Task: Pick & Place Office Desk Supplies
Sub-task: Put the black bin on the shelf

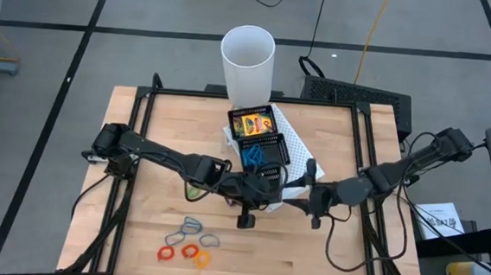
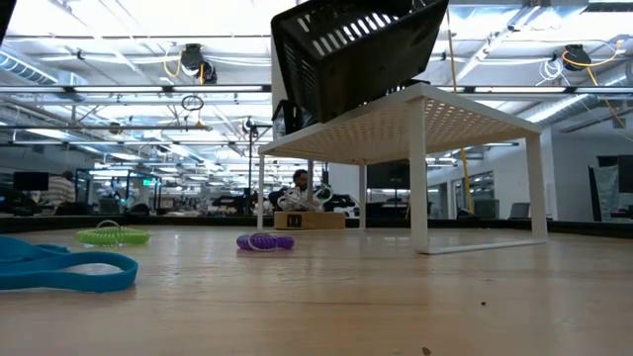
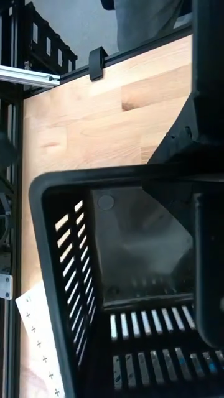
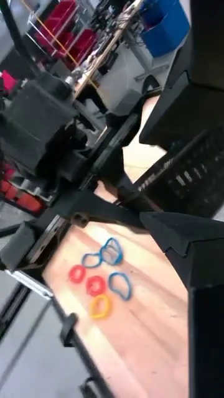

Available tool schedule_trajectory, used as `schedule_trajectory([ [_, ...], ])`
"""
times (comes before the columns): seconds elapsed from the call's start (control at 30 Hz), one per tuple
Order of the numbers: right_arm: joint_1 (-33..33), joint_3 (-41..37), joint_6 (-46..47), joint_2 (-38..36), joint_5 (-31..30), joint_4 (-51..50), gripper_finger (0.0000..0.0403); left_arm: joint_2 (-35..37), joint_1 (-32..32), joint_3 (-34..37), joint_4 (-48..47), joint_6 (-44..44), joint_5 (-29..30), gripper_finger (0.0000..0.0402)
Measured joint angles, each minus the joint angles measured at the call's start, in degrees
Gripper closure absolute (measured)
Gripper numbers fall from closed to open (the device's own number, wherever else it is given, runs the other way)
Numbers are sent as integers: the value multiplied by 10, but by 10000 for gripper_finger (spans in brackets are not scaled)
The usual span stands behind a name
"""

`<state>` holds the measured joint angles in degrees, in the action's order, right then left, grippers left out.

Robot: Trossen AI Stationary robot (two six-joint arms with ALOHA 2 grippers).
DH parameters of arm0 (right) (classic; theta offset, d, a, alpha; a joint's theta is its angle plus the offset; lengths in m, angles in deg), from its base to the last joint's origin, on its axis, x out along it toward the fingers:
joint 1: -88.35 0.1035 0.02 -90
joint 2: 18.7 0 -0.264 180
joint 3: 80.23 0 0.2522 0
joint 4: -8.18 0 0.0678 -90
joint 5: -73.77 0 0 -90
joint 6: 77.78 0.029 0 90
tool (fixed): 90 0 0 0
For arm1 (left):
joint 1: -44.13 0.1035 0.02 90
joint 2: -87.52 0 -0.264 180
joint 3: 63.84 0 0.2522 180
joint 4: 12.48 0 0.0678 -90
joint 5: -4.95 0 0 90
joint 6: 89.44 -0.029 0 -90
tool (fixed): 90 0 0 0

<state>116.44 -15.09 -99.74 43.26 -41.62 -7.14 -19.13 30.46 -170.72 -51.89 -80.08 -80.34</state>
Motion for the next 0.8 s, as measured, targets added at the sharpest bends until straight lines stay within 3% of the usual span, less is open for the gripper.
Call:
schedule_trajectory([
  [0.17, -20, 95, -12, 40, 2, -162, 222, 0, 0, 0, 6, -2, 0, 391],
  [0.4, -61, 199, -15, 126, 76, -299, 222, 0, 0, 1, 6, -2, -2, 381],
  [0.8, -64, 221, -28, 149, 121, -338, 238, 0, 1, 0, 19, -4, -3, 386],
])
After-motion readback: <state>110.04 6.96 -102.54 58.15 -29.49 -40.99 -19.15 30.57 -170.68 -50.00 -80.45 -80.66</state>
